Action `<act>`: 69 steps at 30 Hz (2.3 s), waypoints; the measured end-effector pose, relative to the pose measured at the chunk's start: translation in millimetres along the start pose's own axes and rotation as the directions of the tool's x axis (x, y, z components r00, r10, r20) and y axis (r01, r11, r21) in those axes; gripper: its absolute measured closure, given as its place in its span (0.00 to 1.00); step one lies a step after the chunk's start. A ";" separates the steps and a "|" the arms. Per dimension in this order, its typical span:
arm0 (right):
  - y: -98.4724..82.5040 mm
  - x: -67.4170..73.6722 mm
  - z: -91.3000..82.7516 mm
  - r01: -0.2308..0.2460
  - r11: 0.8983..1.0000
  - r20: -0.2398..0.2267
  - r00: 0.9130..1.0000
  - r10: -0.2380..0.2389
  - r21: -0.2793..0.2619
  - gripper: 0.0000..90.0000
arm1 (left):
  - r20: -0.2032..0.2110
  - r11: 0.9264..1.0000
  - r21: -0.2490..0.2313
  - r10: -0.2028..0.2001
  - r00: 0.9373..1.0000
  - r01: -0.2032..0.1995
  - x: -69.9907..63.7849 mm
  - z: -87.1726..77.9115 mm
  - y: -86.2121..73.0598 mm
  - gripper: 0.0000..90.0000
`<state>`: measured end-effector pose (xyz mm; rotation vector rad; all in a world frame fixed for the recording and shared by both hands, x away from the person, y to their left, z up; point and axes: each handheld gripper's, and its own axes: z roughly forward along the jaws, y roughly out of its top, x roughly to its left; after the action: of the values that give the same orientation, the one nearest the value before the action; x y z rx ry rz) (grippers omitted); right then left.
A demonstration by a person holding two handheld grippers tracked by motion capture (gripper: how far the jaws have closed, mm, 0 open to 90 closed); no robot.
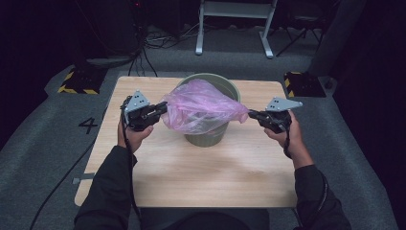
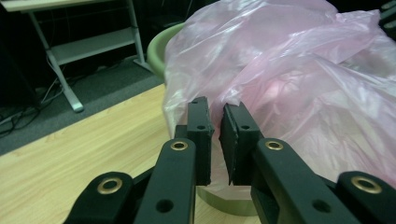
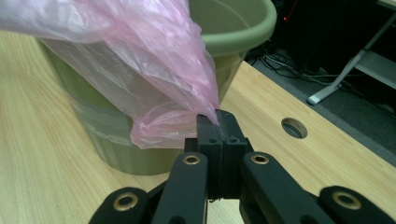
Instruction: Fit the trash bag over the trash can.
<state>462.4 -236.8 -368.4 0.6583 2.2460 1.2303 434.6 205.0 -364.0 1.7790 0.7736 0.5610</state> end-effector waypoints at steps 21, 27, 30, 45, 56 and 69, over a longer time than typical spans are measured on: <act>-23.3 -9.6 20.9 -0.037 0.998 0.035 0.999 0.035 0.052 1.00 | -0.006 0.995 0.102 0.004 1.000 -0.003 14.0 23.1 -31.4 1.00; -30.1 -12.3 27.4 -0.054 0.997 0.038 0.998 0.052 0.060 1.00 | -0.010 0.993 0.122 0.000 1.000 0.001 17.2 26.1 -39.5 0.96; -29.7 -11.2 26.4 -0.055 0.997 0.037 0.998 0.053 0.049 1.00 | -0.026 0.994 0.107 0.014 1.000 -0.011 16.4 16.4 -36.4 0.71; -22.6 -9.8 20.4 -0.051 0.998 0.034 0.998 0.050 0.028 1.00 | -0.062 1.000 -0.007 0.023 0.998 -0.023 8.4 -44.1 4.8 0.29; -17.4 -10.3 18.2 -0.052 0.998 0.045 0.998 0.051 0.022 1.00 | 0.077 0.985 0.002 0.173 0.982 -0.174 -32.4 -21.1 46.2 0.29; -12.7 -9.3 17.8 -0.036 0.999 0.042 0.998 0.035 0.023 0.99 | 0.102 0.903 0.207 0.363 0.926 -0.377 -62.4 29.3 62.4 0.46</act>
<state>478.4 -237.4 -386.0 0.7297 2.2272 1.1973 427.1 126.5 -314.7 2.1638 0.4674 0.6853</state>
